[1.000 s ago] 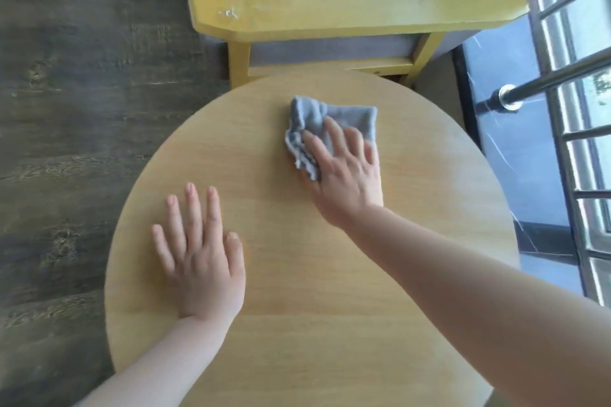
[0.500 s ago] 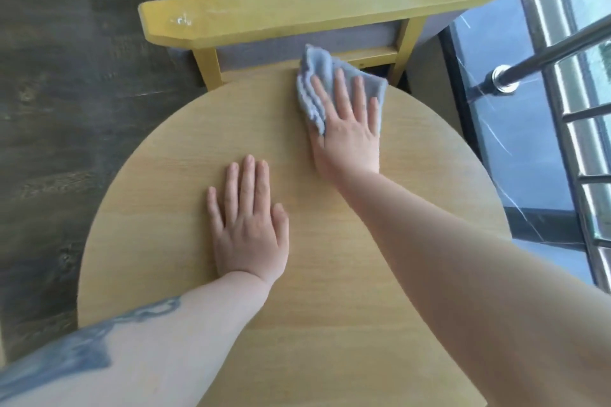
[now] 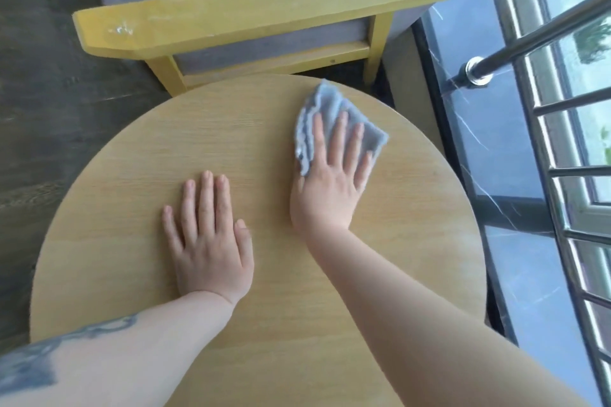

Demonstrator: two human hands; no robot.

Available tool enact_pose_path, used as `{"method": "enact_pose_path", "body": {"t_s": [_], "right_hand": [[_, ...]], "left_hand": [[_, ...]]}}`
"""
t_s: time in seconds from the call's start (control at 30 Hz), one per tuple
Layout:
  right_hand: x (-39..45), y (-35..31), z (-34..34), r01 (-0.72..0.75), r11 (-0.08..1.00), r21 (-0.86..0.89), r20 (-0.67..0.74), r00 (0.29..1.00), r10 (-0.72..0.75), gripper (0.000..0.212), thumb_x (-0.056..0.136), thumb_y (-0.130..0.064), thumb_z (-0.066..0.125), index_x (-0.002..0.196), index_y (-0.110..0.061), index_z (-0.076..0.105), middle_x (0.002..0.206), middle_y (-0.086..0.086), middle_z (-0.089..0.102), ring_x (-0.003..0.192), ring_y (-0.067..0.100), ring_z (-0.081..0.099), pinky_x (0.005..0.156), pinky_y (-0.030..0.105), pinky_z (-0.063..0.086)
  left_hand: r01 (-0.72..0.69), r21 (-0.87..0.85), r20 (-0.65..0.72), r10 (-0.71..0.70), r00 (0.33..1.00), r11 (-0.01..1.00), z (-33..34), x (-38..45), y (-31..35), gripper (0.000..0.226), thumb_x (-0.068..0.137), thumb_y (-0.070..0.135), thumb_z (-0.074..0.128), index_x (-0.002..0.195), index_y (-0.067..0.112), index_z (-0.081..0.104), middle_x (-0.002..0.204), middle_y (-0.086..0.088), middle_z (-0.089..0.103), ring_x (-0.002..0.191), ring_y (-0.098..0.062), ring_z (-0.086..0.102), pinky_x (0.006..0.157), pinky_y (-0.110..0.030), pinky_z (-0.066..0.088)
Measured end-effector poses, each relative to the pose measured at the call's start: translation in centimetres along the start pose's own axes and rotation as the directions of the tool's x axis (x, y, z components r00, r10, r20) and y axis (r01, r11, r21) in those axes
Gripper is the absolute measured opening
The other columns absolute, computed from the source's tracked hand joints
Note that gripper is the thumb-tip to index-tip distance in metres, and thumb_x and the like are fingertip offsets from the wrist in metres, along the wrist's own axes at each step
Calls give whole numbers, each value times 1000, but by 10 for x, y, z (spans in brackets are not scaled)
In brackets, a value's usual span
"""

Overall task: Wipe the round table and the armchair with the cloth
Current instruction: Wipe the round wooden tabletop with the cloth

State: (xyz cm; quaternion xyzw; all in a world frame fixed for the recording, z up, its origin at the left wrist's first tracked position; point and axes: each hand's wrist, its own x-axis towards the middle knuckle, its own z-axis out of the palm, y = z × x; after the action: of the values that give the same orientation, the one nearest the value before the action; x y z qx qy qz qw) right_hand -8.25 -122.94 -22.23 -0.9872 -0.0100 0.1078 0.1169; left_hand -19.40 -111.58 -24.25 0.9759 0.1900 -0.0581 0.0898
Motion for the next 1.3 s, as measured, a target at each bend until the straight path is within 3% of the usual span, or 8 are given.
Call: {"method": "enact_pose_path", "body": {"t_s": [0.1, 0.27, 0.43, 0.6, 0.77, 0.93, 1.1, 1.3], "right_hand": [[20, 37, -3, 505, 860, -77, 103, 861, -497, 69, 94, -36, 42, 152, -37, 4, 161, -6, 0, 147, 18, -8, 119, 43, -3], [1, 76, -12, -488, 867, 98, -89, 864, 496, 66, 98, -29, 31, 150, -37, -9, 160, -6, -13, 145, 18, -18, 117, 41, -14], [-3, 74, -11, 528, 847, -60, 125, 846, -519, 72, 92, -33, 51, 151, -36, 11, 160, -6, 5, 148, 19, -4, 118, 40, -8], [-18, 104, -14, -492, 866, 89, -115, 859, 500, 67, 97, -28, 30, 149, -35, -11, 160, -5, -12, 145, 17, -17, 118, 46, -7], [-49, 90, -4, 440, 897, -34, 102, 895, -435, 72, 90, -30, 51, 150, -38, 12, 160, -8, 7, 147, 16, -3, 119, 39, -6], [-105, 151, -11, -490, 868, 81, -68, 866, 495, 69, 95, -26, 32, 149, -38, -9, 159, -6, -14, 145, 17, -17, 118, 47, -6], [-133, 168, -8, 541, 838, -67, 196, 831, -521, 72, 81, -33, 32, 150, -38, 13, 159, -5, 9, 147, 16, -1, 119, 41, -3], [-180, 151, 3, -198, 980, 20, -8, 980, 198, 81, 86, -24, 37, 149, -39, -11, 158, -4, -12, 146, 21, -13, 118, 47, -6]], "left_hand": [[-6, -1, -29, 5, 1000, 1000, 0, 0, 0, 62, 91, 31, 29, 150, 11, 26, 157, -9, 24, 144, -30, 19, 116, -54, 9], [-23, -11, -62, 22, 998, 1000, 2, -1, 1, 61, 93, 30, 29, 150, 11, 25, 157, -10, 23, 144, -31, 19, 116, -54, 10], [-30, -24, -71, 28, 997, 999, 4, -2, -1, 62, 93, 30, 30, 151, 12, 22, 158, -9, 20, 146, -29, 15, 116, -53, 7], [-43, -36, -88, 39, 995, 998, 5, -2, 0, 61, 92, 29, 30, 151, 13, 22, 158, -8, 18, 146, -29, 13, 115, -54, 7], [-49, -52, -97, 44, 994, 997, 4, -3, 1, 60, 92, 28, 30, 149, 12, 23, 158, -9, 19, 146, -29, 13, 115, -54, 6], [-58, -68, -90, 52, 995, 996, 3, -4, 4, 58, 92, 28, 29, 149, 16, 25, 159, -6, 18, 146, -27, 12, 115, -57, 5], [-295, -125, -103, 284, 953, 947, -1, -13, 6, 54, 93, 23, 34, 146, 14, 36, 156, -9, 26, 144, -30, 19, 117, -50, 0], [-430, -240, -15, 439, 898, 871, 13, -115, 49, 54, 91, 24, 38, 142, 8, 42, 151, -11, 34, 142, -28, 24, 117, -44, 8]]}}
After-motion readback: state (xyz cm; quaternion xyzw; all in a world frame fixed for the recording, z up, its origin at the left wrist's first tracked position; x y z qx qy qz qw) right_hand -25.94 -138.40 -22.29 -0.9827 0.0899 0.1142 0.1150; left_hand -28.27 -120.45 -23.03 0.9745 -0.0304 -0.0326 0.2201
